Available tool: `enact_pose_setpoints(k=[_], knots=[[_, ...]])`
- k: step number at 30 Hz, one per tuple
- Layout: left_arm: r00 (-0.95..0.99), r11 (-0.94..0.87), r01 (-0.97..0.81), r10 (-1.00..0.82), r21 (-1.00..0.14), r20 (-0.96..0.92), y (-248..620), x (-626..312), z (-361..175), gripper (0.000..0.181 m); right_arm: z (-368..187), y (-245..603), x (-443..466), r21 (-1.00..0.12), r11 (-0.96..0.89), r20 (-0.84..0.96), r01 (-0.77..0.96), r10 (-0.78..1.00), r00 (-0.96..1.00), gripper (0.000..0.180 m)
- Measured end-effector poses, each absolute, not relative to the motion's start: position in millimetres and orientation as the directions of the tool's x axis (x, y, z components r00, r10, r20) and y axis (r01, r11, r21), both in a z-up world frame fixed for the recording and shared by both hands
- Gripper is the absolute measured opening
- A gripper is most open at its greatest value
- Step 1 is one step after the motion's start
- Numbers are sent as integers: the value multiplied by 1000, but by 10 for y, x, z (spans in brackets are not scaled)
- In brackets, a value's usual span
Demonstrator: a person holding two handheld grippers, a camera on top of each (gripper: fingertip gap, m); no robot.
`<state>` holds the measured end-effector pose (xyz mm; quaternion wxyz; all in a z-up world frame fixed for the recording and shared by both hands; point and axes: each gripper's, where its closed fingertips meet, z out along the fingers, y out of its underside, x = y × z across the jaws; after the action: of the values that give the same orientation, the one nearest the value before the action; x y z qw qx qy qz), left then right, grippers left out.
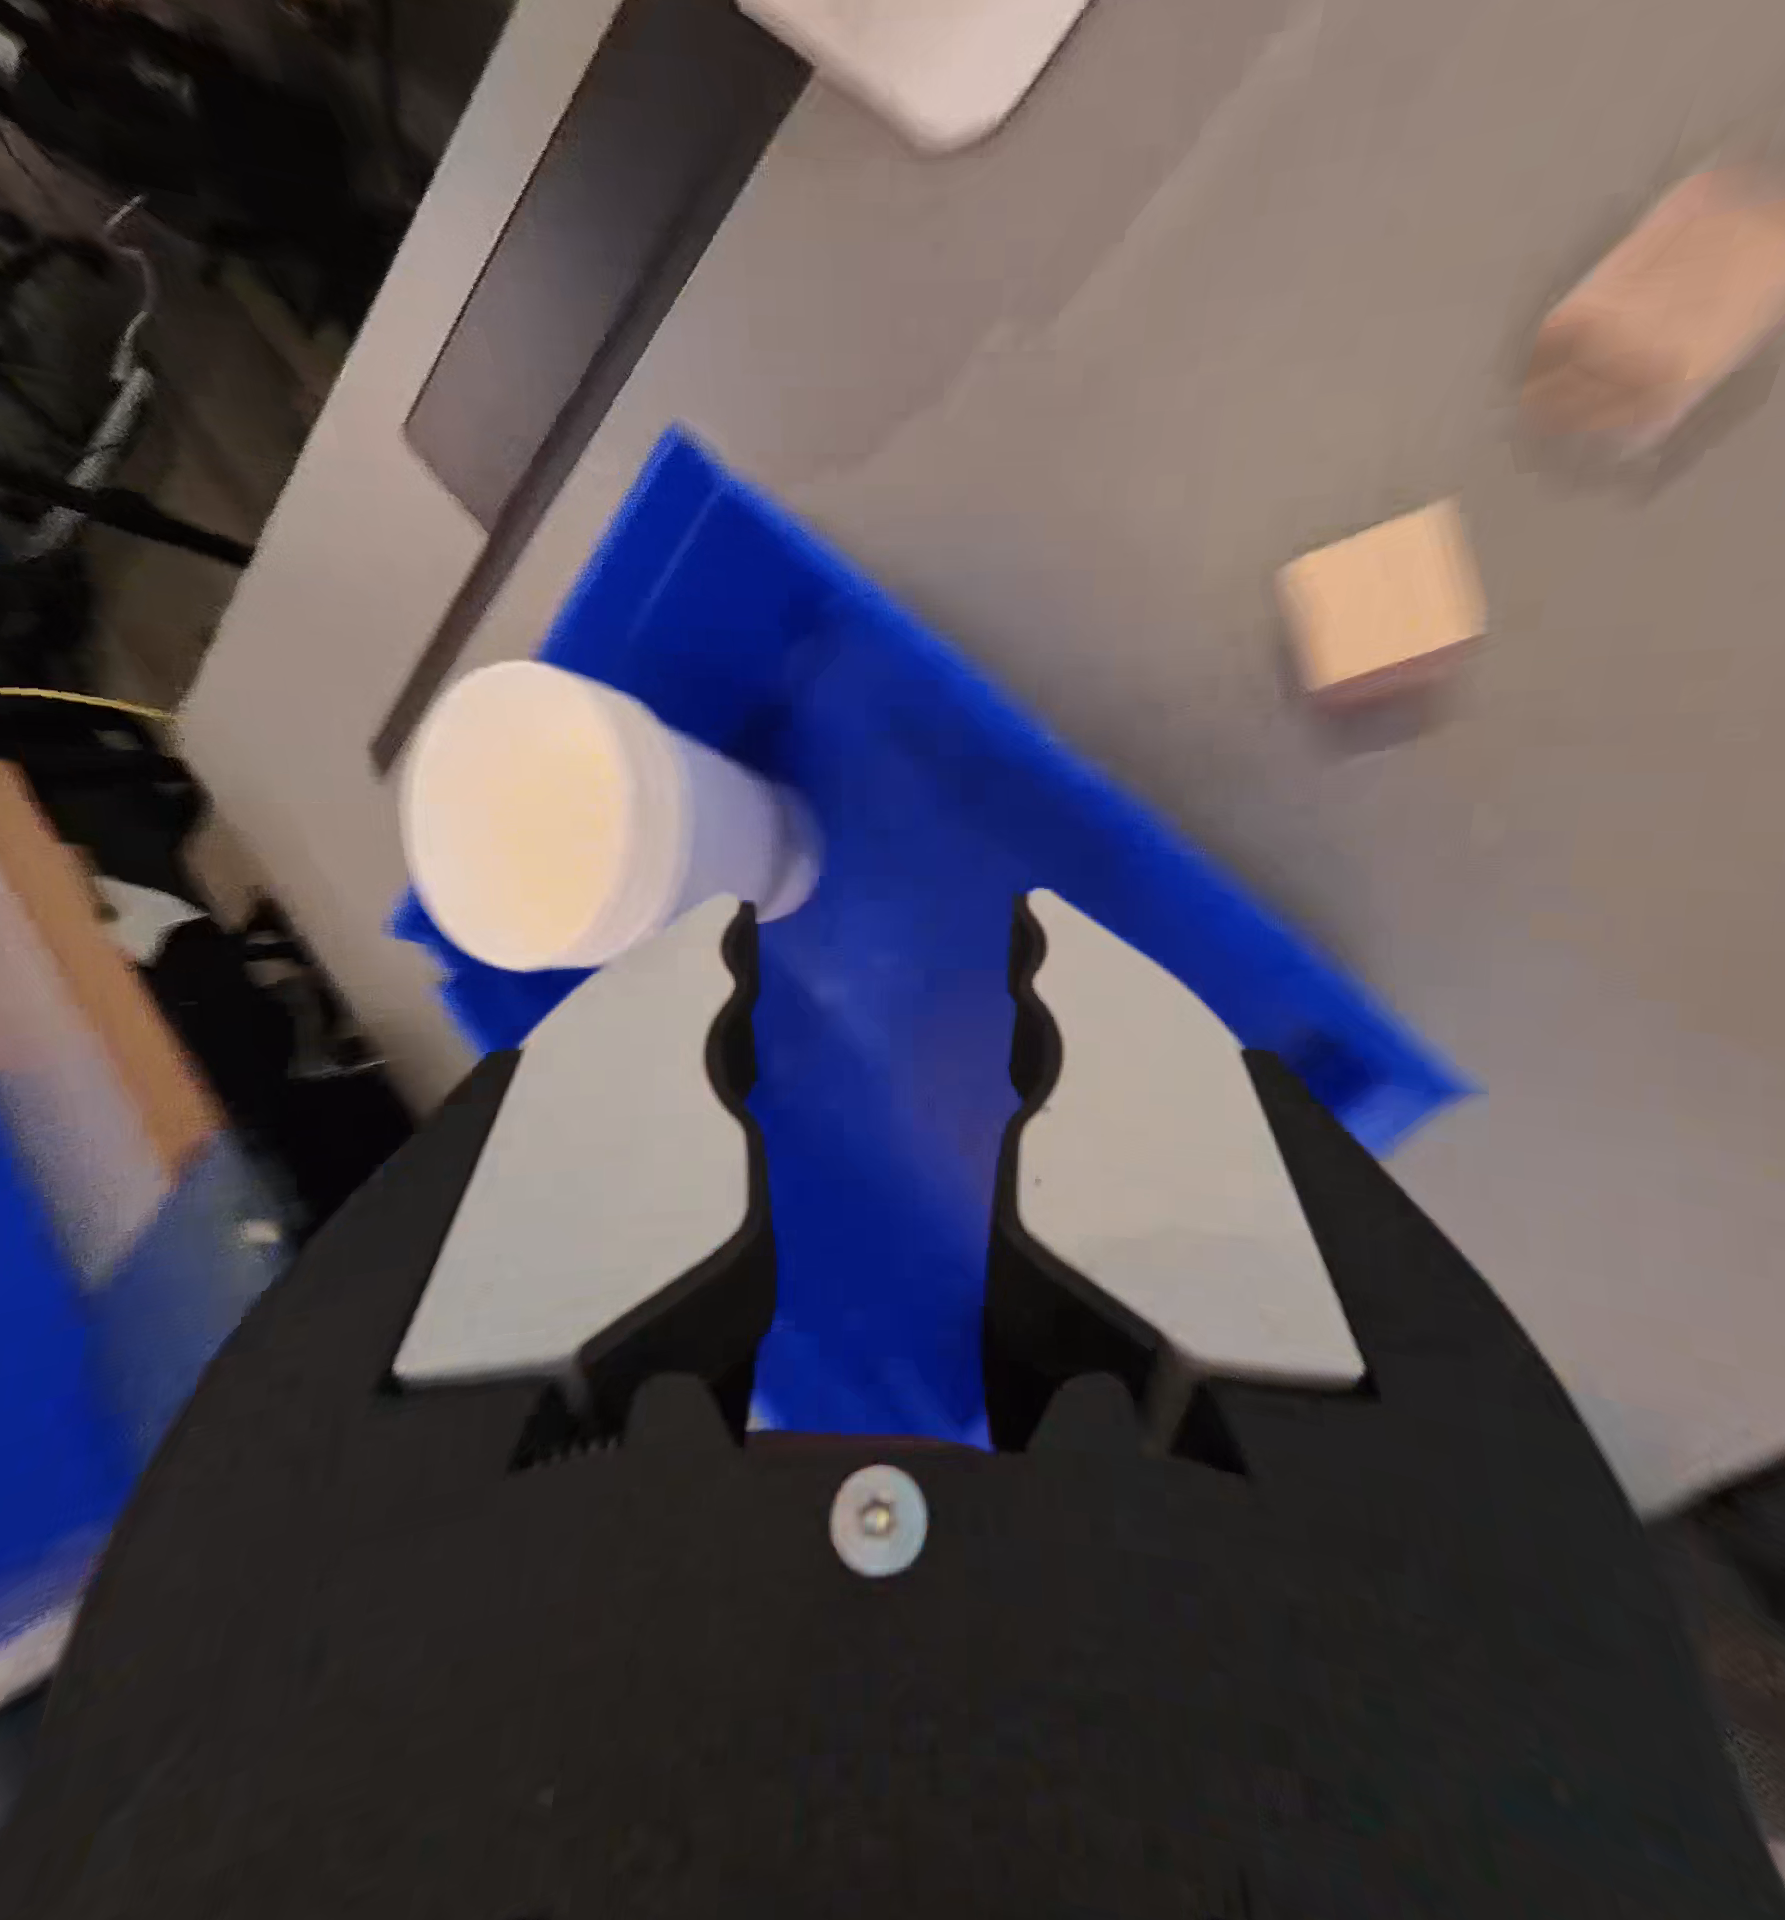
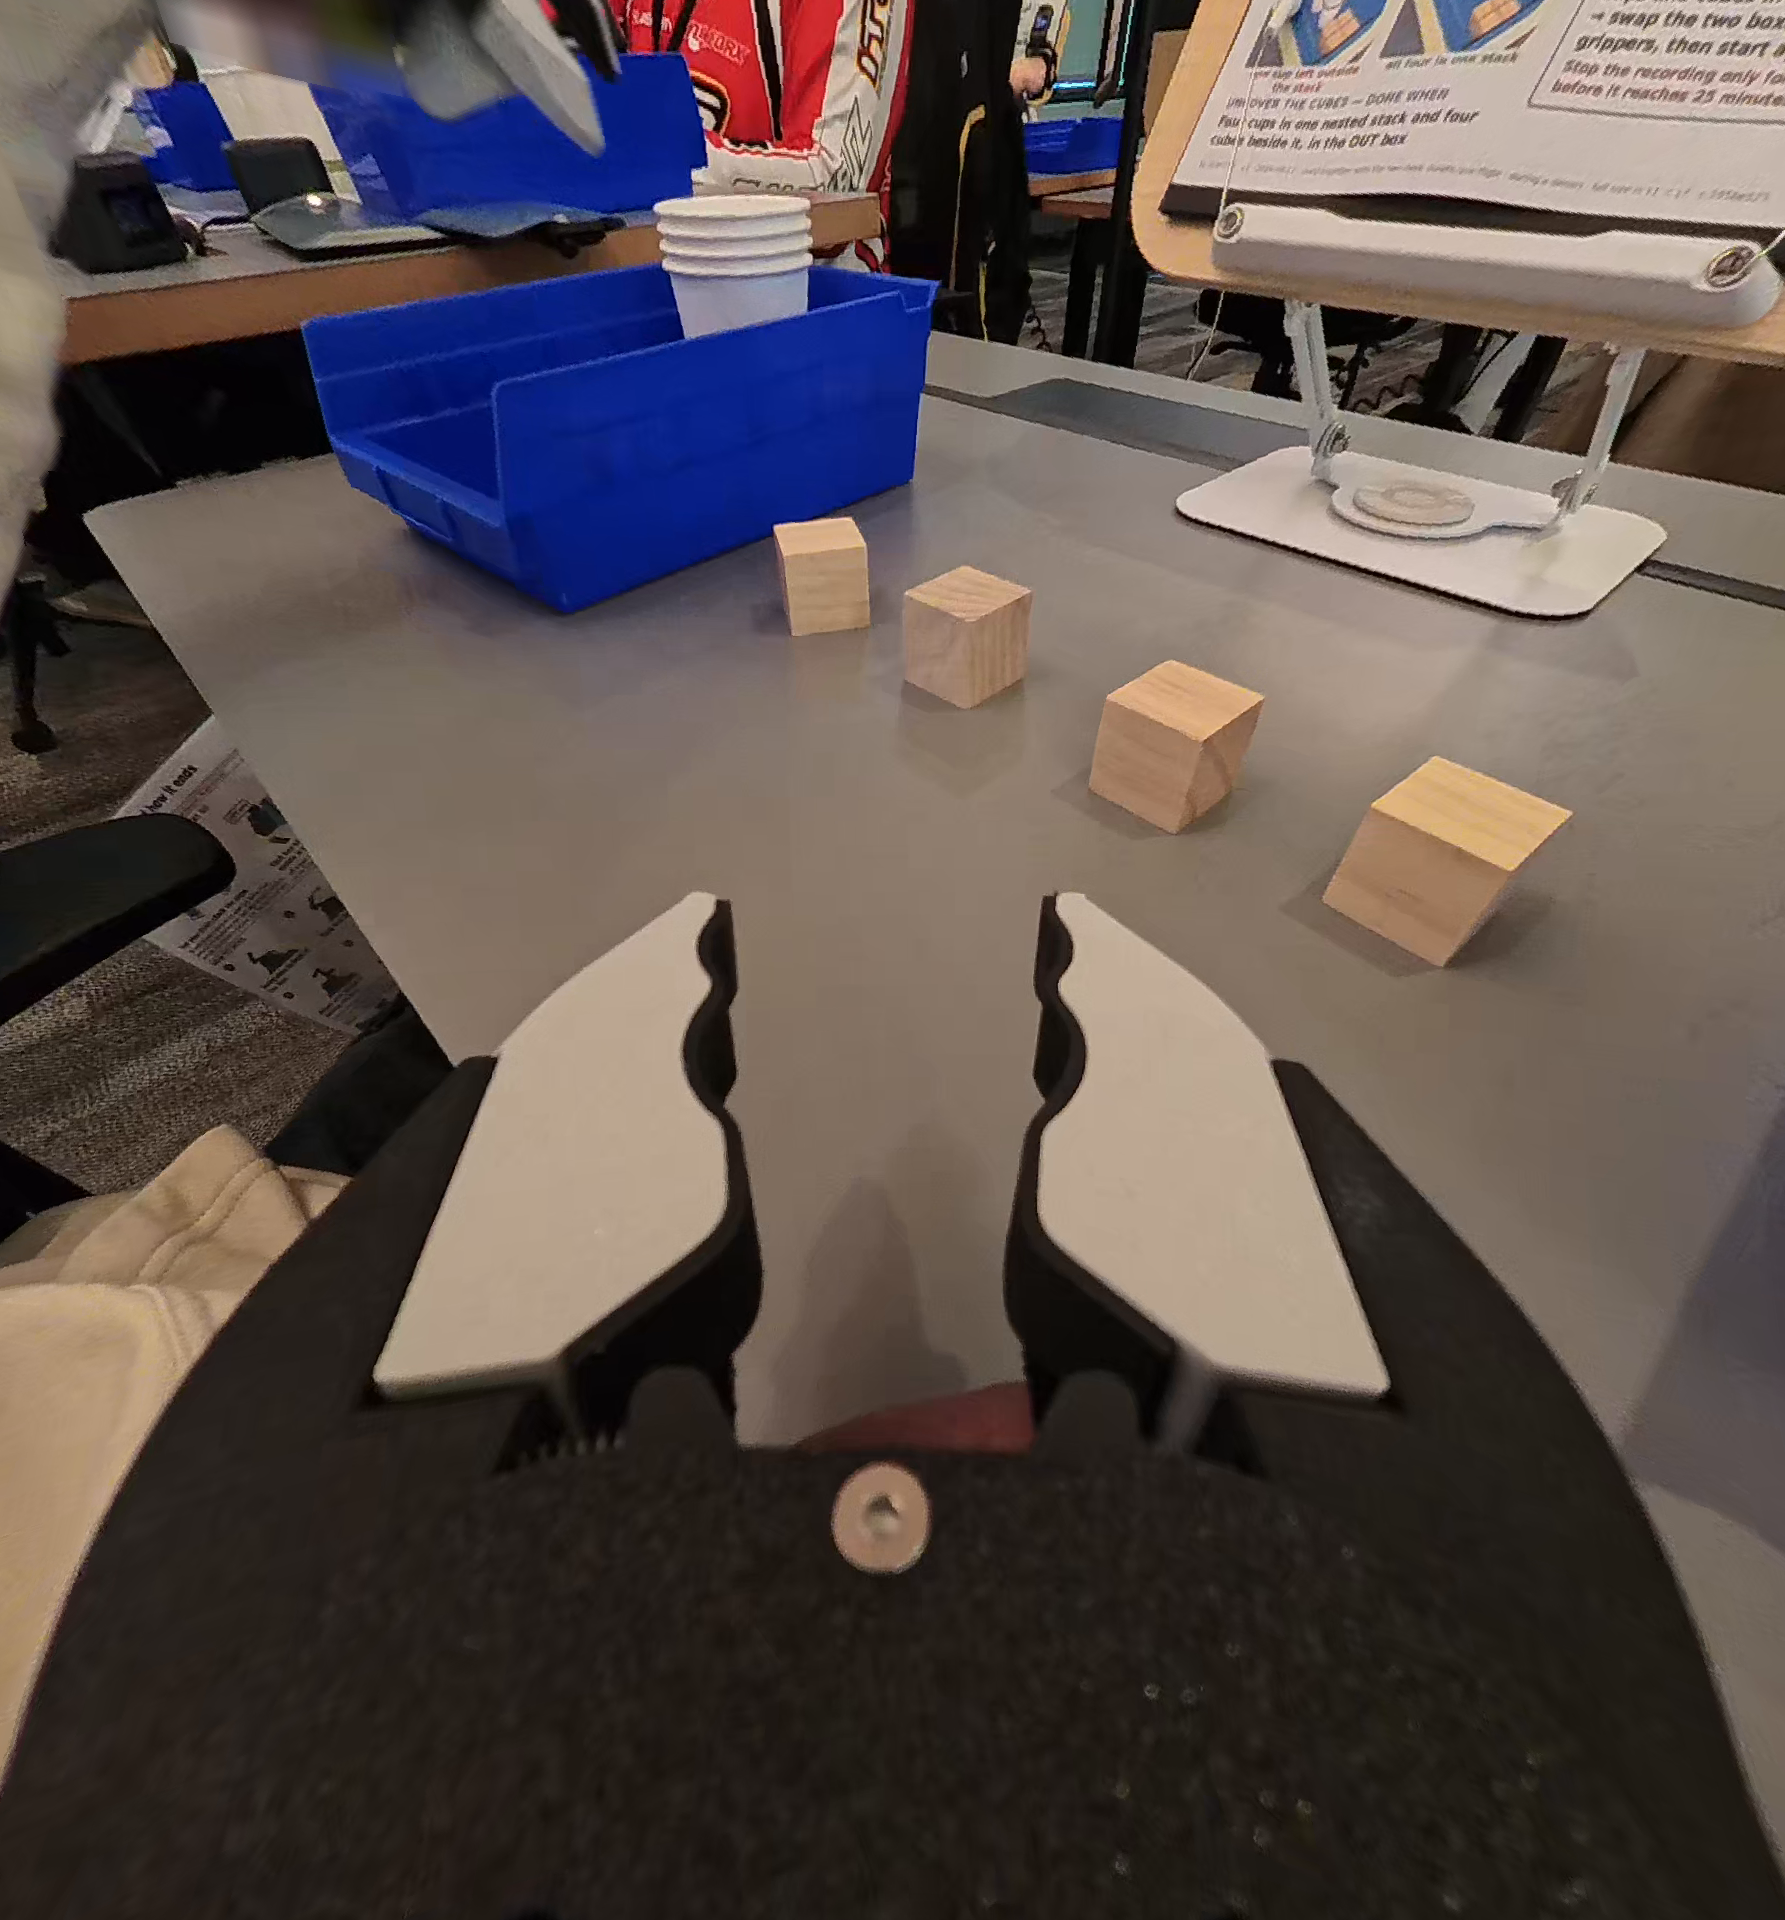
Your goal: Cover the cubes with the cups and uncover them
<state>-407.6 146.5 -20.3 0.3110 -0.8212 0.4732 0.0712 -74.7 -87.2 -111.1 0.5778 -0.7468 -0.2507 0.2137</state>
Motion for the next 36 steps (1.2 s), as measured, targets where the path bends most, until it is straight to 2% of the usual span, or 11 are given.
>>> enact_pose_setpoints(k=[2, 3, 7, 12, 17, 21, 24, 36], knots=[[480, -373, -875, -760, -309, -439, 1862, -4283, -375, 32, -1116, -864, -735, -969, -208, -23, 135, 618, 786, 55], [503, -419, -864, -752, -280, -426, 2032, -4369, -441, 31, -1125, -863, -727, -968, -210, -20, 140, 617, 787, 54], [589, -527, -807, -752, -267, -295, 2307, -4436, -554, 31, -1158, -858, -714, -965, -222, -29, 139, 617, 787, 53], [544, -518, -838, -781, -169, -307, 2358, -4546, -658, 32, -1145, -858, -715, -966, -221, -36, 132, 623, 782, 51], [571, -524, -820, -776, -232, -267, 2420, -4490, -621, 22, -1117, -888, -758, -970, -209, -43, 124, 648, 760, 50], [575, -535, -817, -784, -215, -236, 2422, -4523, -669, 23, -1143, -883, -762, -967, -212, -31, 142, 648, 761, 49], [575, -532, -815, -790, -230, -211, 2409, -4495, -654, 4, -1144, -883, -763, -967, -213, -32, 141, 650, 759, 49], [578, -532, -811, -793, -244, -192, 2415, -4469, -582, 3, -1164, -896, -786, -963, -217, -23, 159, 657, 753, 48]])
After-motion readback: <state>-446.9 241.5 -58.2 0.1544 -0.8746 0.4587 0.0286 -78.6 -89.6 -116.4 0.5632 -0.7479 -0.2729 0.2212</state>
